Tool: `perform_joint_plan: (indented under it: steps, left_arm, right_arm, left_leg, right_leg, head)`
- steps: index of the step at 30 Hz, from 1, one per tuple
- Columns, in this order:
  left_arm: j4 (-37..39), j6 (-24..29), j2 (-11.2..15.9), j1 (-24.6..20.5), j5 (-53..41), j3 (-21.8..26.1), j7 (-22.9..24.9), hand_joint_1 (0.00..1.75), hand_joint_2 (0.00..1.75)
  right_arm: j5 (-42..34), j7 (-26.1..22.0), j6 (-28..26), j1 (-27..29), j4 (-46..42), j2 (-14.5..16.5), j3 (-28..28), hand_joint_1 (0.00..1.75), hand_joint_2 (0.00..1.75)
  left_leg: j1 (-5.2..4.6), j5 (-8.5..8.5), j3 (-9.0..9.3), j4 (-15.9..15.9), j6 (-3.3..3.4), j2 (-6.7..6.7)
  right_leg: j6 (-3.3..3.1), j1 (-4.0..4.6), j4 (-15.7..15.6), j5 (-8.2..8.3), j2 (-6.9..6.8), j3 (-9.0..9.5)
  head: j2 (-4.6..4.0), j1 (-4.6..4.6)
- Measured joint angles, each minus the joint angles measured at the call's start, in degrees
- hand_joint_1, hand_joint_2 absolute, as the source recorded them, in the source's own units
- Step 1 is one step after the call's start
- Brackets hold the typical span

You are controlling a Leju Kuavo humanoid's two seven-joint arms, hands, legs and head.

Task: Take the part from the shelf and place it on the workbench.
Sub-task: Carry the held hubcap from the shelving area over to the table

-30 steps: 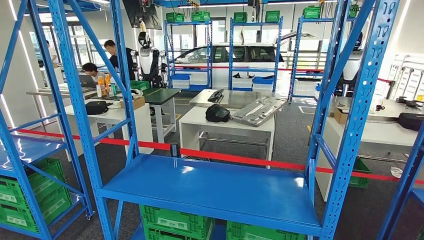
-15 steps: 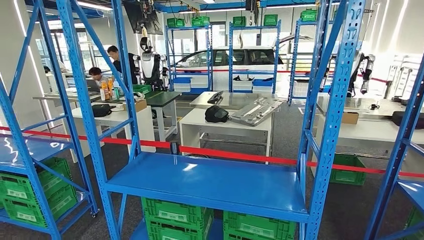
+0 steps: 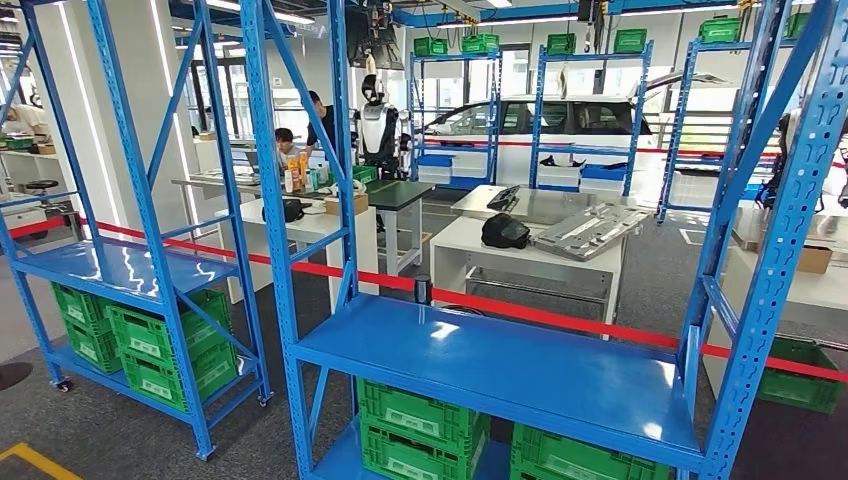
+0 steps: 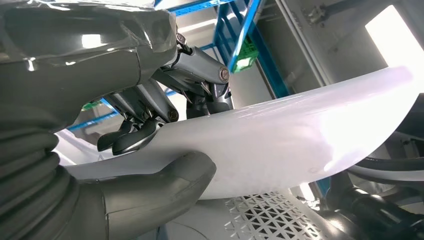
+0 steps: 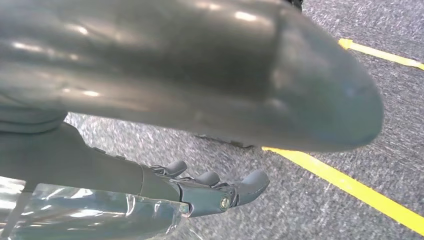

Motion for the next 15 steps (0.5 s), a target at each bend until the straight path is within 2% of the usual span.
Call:
perform_joint_plan:
  steps: [1,3,4,5,7,9,10,11,12,13,15]
  left_arm:
    - [0.0,0.0,0.0,-0.1,-0.1,0.0,0.0,1.75,1.75]
    - [0.0,0.1,0.1,-0.2,-0.2,0.0,0.2,1.75,1.75]
    - [0.0,0.2,0.2,-0.2,-0.2,0.0,0.3,1.75,1.75]
    - [0.0,0.4,0.2,-0.3,-0.3,0.0,0.5,1.75,1.75]
    - [0.0,1.0,0.3,-0.4,-0.5,0.0,1.0,1.75,1.75]
    - [0.0,1.6,0.5,-0.5,-0.9,0.0,1.5,1.75,1.75]
    - [0.0,1.9,0.6,-0.5,-1.2,0.0,1.6,1.75,1.75]
    - [0.0,2.0,0.7,-0.5,-1.3,0.0,1.7,1.75,1.75]
    - [0.0,2.1,0.7,-0.5,-1.4,0.0,1.8,1.75,1.75]
    - [-0.1,2.1,0.8,-0.5,-1.4,0.0,1.9,1.75,1.75]
    - [-0.1,2.1,0.8,-0.7,-1.5,0.0,1.9,1.75,1.75]
  right_arm:
    - [0.1,0.0,0.0,0.0,0.1,0.0,0.1,0.00,0.00]
    - [0.2,-0.1,0.0,-0.1,0.4,-0.1,0.3,0.00,0.00]
    - [0.3,-0.1,0.0,-0.1,0.5,0.0,0.5,0.00,0.00]
    - [0.4,-0.1,0.0,-0.1,0.6,0.0,0.6,0.00,0.00]
    - [0.4,-0.2,0.0,0.0,0.8,0.0,0.8,0.00,0.00]
    - [0.5,-0.2,0.0,0.2,0.9,0.0,0.9,0.00,0.00]
    - [0.6,-0.2,0.0,0.3,1.0,0.0,1.0,0.00,0.00]
    - [0.7,-0.2,0.0,0.3,1.1,0.0,1.1,0.00,0.00]
    - [0.7,-0.2,0.0,0.3,1.1,0.0,1.2,0.00,0.00]
    - [0.7,-0.2,0.0,0.2,1.2,0.0,1.3,0.00,0.00]
    - [0.8,-0.2,0.0,0.2,1.3,0.1,1.3,0.00,0.00]
  left_leg:
    - [-0.04,0.01,-0.42,0.4,-0.27,-0.39]
    - [0.05,0.27,-1.05,0.7,-0.84,-1.09]
    - [0.13,0.18,-1.38,0.9,-1.16,-0.96]
    - [0.17,-0.40,-1.86,1.8,-1.52,-0.28]
    - [0.42,-3.39,-4.24,6.8,-2.28,1.96]
    - [0.93,-6.97,-7.97,15.0,-2.91,3.24]
    - [1.15,-7.72,-9.17,17.6,-3.08,3.45]
    - [1.32,-7.42,-9.31,18.1,-3.16,3.63]
    - [1.40,-6.07,-8.11,15.9,-3.13,3.88]
    - [1.38,-4.17,-5.90,11.9,-2.94,4.55]
    - [0.89,-1.61,-1.62,3.8,-2.39,6.98]
  right_leg:
    - [-0.32,0.04,-1.4,0.30,0.37,0.69]
    - [-1.10,0.22,-1.5,0.51,-0.30,0.56]
    - [-1.37,0.19,-1.5,0.68,-0.71,0.55]
    - [-1.69,0.08,-1.6,0.81,-1.13,0.55]
    - [-2.19,-0.07,-1.7,0.95,-2.10,0.50]
    - [-2.39,0.04,-1.7,0.97,-3.26,0.33]
    - [-2.39,0.07,-1.7,0.97,-3.91,0.26]
    - [-2.38,0.10,-1.7,0.97,-4.55,0.24]
    - [-2.38,0.12,-1.7,0.96,-5.16,0.28]
    - [-2.36,0.15,-1.7,0.96,-5.72,0.37]
    - [-2.22,0.41,-1.7,0.91,-6.79,0.46]
  head:
    - [0.00,-0.01]
    - [0.01,-0.09]
    - [0.01,-0.09]
    - [0.01,-0.20]
    - [0.01,-0.39]
    - [0.00,-0.54]
    - [0.00,-0.57]
    - [0.00,-0.62]
    - [0.01,-0.66]
    - [0.01,-0.70]
    - [0.00,-0.74]
